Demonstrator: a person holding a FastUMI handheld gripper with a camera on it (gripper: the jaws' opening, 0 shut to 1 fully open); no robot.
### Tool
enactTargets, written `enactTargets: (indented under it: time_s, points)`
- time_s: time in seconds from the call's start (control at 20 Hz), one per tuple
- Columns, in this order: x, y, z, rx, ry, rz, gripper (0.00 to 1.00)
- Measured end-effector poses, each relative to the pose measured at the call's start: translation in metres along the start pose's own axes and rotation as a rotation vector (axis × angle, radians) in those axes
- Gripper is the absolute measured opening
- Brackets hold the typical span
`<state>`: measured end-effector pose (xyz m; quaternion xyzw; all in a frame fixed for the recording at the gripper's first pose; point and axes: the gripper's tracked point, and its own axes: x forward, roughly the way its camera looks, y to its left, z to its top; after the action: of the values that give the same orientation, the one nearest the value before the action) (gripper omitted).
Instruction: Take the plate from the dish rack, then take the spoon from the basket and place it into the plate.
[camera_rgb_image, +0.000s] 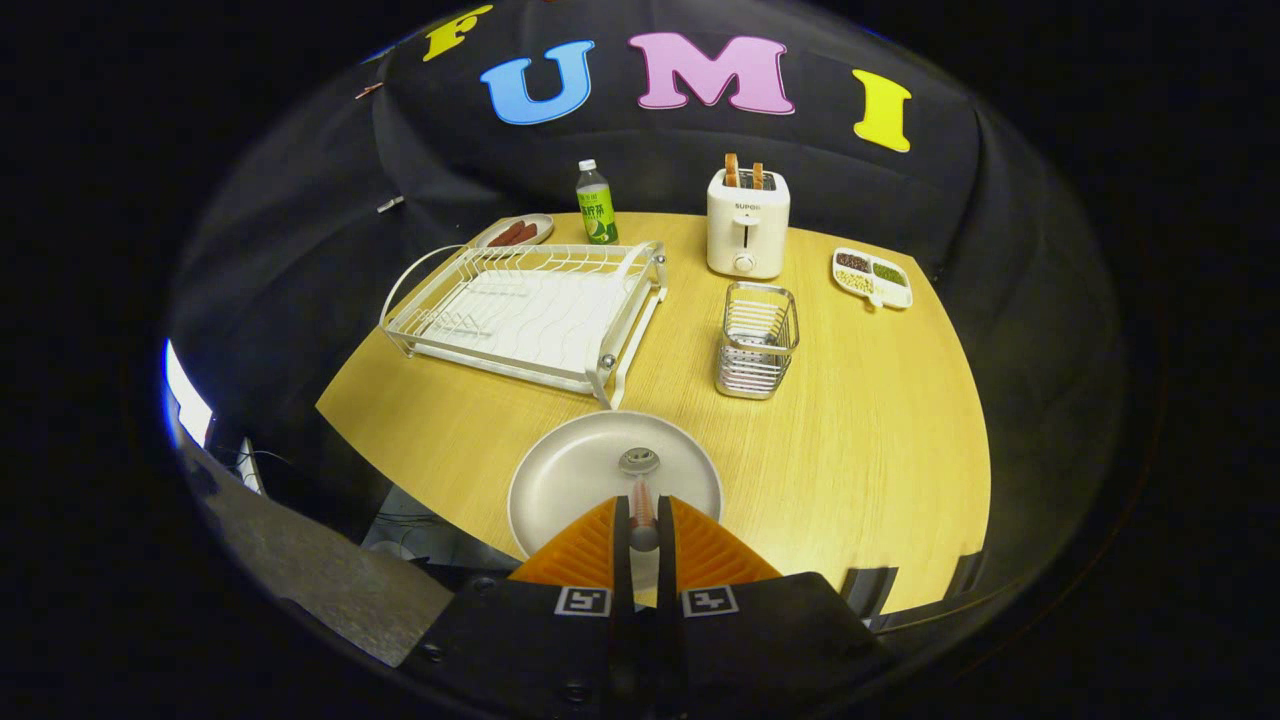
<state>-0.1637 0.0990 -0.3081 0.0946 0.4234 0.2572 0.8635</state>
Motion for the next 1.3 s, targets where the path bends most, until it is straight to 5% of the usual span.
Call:
enactTargets:
  time_s: [0.3,0.9,1.0,1.1,1.15,1.3]
  points:
    - [0.021,0.007,-0.019,0.005,0.031,0.045,0.11]
    - [0.034,-0.019,-0.071,0.049,0.16,-0.029,0.18]
    - [0.033,-0.019,-0.067,0.079,0.15,-0.029,0.31]
    - [0.034,-0.019,-0.064,0.094,0.144,-0.029,0.55]
    - [0.033,-0.021,-0.063,0.092,0.141,-0.034,0.76]
    - [0.031,-0.024,-0.059,0.085,0.129,-0.051,0.96]
